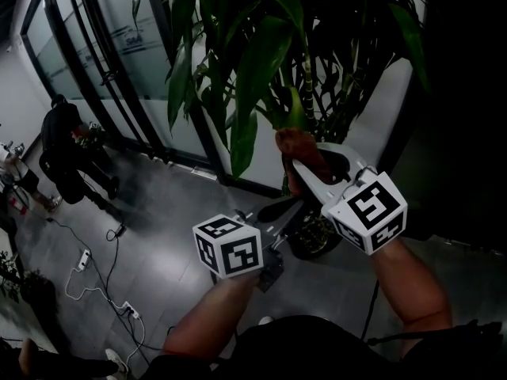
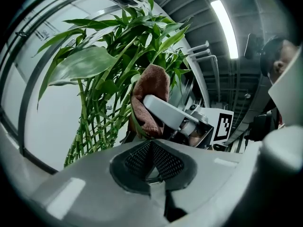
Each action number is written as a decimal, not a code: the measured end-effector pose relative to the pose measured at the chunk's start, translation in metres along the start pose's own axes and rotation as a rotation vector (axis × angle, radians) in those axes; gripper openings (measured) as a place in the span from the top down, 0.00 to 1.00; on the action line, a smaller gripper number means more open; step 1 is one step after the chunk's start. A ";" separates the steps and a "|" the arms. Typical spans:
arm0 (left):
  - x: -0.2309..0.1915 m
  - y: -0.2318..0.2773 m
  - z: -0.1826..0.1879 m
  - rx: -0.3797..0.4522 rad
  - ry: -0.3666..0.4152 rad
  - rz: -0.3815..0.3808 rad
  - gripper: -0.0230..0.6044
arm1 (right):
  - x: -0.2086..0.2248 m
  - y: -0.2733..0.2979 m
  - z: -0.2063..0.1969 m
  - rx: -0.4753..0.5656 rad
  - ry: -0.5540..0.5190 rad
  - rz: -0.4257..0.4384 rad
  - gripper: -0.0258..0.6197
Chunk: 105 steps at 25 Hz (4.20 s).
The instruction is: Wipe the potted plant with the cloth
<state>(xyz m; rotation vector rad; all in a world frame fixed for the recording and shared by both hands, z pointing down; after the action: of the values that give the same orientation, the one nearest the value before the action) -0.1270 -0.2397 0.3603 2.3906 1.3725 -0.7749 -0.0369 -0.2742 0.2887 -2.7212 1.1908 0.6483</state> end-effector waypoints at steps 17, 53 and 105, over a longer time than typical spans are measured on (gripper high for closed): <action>-0.003 -0.007 0.008 0.030 0.082 0.062 0.93 | -0.025 -0.033 -0.011 -0.020 0.023 0.079 0.85; 0.082 -0.081 0.150 0.214 0.429 0.186 0.74 | 0.013 -0.107 0.130 0.345 0.182 0.185 0.85; 0.033 -0.046 0.101 0.089 0.294 0.209 0.94 | 0.071 0.060 0.136 0.054 -0.109 -0.084 0.85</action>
<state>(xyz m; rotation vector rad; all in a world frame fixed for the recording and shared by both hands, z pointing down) -0.1848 -0.2419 0.2597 2.7496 1.1792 -0.4515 -0.0837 -0.3292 0.1402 -2.6380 1.0483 0.7315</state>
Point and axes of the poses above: the fingertips, and each gripper's own axes: y forward along the fingers, x to its right, z out of its top, the point moved 7 cm from there along -y, backward along the fingers, and after that the axes turned 6 degrees about -y, right-handed, at the moved point
